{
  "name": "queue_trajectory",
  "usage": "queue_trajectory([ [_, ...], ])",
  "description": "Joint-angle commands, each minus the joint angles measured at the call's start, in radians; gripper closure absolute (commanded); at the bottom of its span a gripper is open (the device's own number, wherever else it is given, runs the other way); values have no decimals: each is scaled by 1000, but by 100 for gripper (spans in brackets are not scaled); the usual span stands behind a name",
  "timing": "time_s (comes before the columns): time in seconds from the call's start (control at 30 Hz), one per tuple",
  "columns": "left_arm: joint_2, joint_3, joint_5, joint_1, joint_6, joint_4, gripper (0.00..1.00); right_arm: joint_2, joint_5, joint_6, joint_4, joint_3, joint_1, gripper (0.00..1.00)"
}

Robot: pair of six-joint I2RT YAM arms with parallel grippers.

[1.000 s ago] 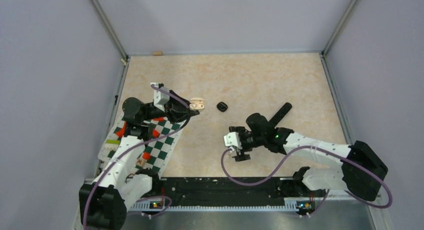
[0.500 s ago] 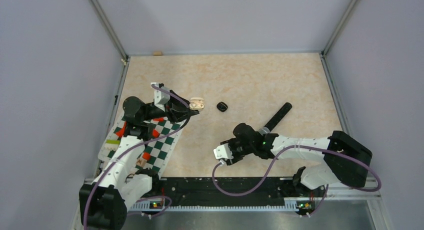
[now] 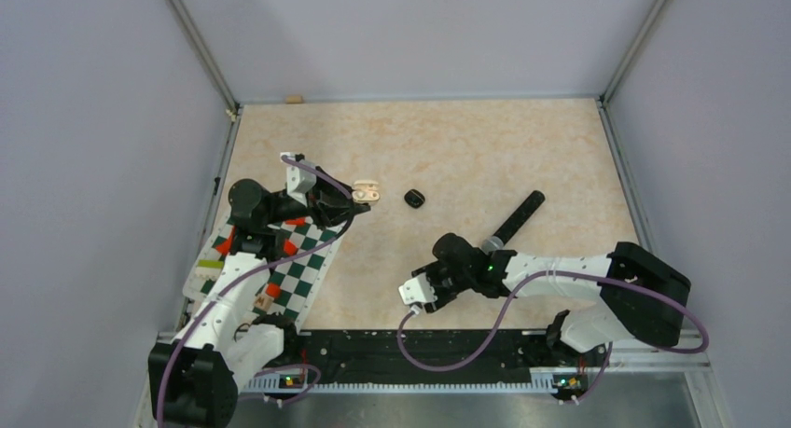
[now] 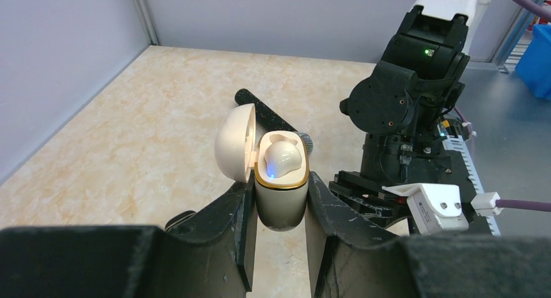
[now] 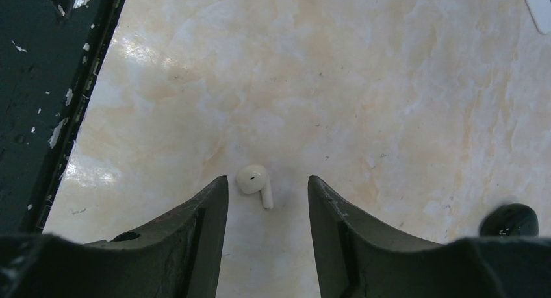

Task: Insert the wireless bluetooth earbuds into the charging case
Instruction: Pick up the earbud from the center of the board.

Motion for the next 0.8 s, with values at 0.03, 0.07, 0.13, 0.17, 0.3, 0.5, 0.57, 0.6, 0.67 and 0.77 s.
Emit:
queue_trajectory([
  [0.03,-21,6,-10,8,-5,21,89,14,14,-3,43,-3,16,50],
  [0.07,-21,4,-13,8,-4,20,89,22,32,7,63,-4,16,49],
  [0.13,-24,6,-13,9,-5,21,89,36,59,26,105,-4,16,48],
  [0.17,-22,5,-13,9,-6,21,89,42,66,34,116,-2,17,47],
  [0.3,-22,4,-14,9,-6,21,89,60,80,61,142,-2,19,47],
  [0.5,-24,3,-17,9,-6,19,89,89,115,141,163,28,20,49],
  [0.57,-24,3,-18,9,-7,19,89,100,130,173,168,46,20,50],
  [0.6,-24,4,-19,10,-8,20,89,110,146,189,175,51,20,51],
  [0.67,-24,4,-20,11,-9,20,89,130,189,218,187,69,19,54],
  [0.77,-28,4,-19,12,-11,20,89,154,247,245,194,89,21,55],
])
